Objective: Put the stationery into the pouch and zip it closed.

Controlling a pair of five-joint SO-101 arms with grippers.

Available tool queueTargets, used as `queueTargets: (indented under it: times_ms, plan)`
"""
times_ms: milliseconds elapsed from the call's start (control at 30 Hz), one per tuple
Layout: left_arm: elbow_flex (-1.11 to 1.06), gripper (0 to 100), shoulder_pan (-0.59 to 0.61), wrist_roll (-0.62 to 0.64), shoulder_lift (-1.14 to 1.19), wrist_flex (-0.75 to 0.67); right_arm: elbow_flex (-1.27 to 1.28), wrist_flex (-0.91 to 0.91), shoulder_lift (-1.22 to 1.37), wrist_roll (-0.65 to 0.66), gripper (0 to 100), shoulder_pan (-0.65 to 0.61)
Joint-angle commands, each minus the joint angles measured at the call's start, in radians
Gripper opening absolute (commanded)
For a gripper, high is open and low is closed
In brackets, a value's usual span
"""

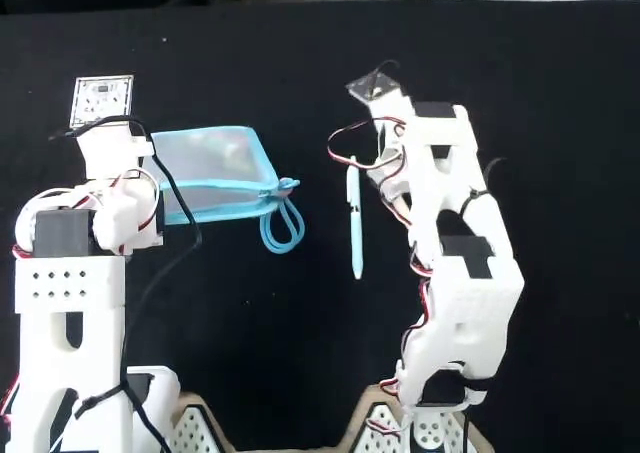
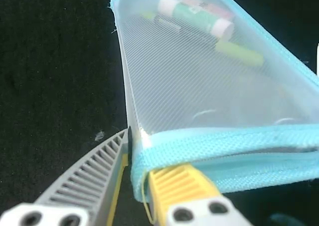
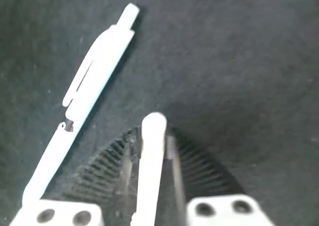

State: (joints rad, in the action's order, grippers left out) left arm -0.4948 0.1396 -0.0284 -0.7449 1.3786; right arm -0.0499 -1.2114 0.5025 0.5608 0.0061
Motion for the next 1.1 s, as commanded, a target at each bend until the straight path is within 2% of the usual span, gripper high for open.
queueTargets:
  times_ms: [0, 167, 267, 500, 600, 733, 867, 1067]
  plan:
    - [0.004, 3, 0.01, -0.008, -0.006, 0.005, -0.061, -0.017, 0.035, 0.018, 19.7, 0.002]
    - [0.004, 3, 0.012, -0.008, -0.006, 0.005, -0.125, -0.037, 0.101, 0.014, 12.3, 0.003]
    - [0.004, 3, 0.012, -0.008, -0.006, 0.005, -0.182, -0.097, 0.082, 0.009, 0.3, 0.011]
    - [0.004, 3, 0.012, -0.008, -0.006, 0.005, -0.236, -0.321, -0.173, -0.028, 1.0, 0.011]
    - [0.004, 3, 0.012, -0.008, -0.006, 0.005, -0.236, -0.393, -0.317, -0.032, 1.0, -0.017]
    - [0.004, 3, 0.012, -0.008, -0.006, 0.005, -0.232, -0.446, -0.501, -0.115, 1.0, -0.083]
    - [0.004, 3, 0.012, -0.008, -0.006, 0.005, -0.166, -0.422, -0.676, -0.213, 1.0, -0.166]
    - [-0.013, 3, 0.012, -0.008, -0.006, -0.002, 0.065, -0.252, -0.964, -0.331, 1.0, -0.273]
